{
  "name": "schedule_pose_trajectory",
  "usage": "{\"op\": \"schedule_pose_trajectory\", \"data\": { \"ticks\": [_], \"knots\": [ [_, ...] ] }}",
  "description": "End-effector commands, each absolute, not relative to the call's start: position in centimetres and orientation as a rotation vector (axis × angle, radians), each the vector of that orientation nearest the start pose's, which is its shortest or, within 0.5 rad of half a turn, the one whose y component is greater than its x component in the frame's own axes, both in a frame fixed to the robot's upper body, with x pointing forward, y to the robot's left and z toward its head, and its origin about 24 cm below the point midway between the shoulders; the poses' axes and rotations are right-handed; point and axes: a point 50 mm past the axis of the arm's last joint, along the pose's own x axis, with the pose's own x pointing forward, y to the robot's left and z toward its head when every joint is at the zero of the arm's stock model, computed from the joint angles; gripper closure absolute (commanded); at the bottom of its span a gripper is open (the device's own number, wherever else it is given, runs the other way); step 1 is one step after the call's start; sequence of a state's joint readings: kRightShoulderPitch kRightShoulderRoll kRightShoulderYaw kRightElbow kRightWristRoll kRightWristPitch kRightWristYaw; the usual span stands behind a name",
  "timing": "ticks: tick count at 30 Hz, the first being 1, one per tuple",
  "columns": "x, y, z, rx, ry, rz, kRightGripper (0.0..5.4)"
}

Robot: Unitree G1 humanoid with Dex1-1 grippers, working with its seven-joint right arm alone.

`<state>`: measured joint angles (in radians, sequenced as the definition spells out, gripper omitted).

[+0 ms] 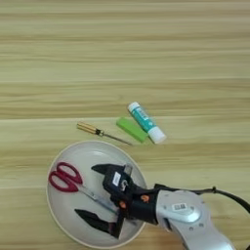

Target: Move the objects on the table

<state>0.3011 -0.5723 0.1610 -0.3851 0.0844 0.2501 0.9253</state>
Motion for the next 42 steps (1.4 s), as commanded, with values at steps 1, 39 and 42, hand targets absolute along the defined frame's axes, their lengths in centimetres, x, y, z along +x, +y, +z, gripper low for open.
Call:
{"op": "schedule_pose_trajectory", "data": {
  "ticks": [1,39,42],
  "knots": [
    [16.6,-16.9,4.3,-0.367,0.407,1.106,0.03],
    [17.4,-17.2,3.6,-0.386,0.405,1.073,3.26],
    [17.6,-17.2,3.7,-0.384,0.396,1.065,3.54]
  ]
}}
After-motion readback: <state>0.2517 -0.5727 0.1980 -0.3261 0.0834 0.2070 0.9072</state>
